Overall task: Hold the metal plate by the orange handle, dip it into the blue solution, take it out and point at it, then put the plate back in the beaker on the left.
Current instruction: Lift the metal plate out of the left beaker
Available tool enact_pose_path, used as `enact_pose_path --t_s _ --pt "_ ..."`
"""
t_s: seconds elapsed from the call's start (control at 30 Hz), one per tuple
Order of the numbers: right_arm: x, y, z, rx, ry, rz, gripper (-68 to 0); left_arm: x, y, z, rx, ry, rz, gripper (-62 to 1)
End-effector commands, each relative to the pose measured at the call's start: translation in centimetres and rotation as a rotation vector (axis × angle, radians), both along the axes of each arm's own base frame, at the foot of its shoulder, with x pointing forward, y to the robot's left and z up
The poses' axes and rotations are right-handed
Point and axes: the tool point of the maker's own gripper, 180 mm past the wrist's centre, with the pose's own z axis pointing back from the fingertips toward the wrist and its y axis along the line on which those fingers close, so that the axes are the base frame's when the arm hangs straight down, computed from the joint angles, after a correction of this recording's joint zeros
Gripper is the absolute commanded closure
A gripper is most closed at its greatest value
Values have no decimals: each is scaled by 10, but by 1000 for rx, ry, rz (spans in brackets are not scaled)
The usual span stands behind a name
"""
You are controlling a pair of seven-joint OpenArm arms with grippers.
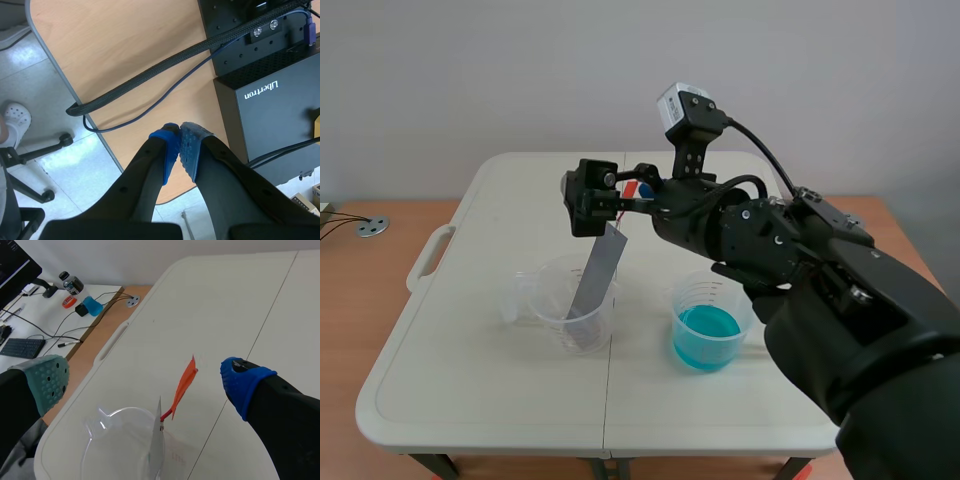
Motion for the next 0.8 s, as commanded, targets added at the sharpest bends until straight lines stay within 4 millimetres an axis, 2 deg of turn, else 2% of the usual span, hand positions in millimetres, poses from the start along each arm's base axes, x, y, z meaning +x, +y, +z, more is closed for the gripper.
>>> enact_pose_path --t_s 0.0,0.27,0.57,0.63,0.77 --pt "8 1 15 30 -37 -6 -626 -1 -4 2 -12 -2 10 -47" --pt "4 10 1 32 21 8 -625 -1 -4 2 -12 -2 10 -47" --pt "5 10 5 50 5 -2 -619 0 -4 2 -18 -2 20 -47" --pt "5 10 6 53 1 -4 -588 0 -4 2 -18 -2 20 -47" --pt "6 10 7 56 -3 -7 -481 0 -4 2 -18 -2 20 -47"
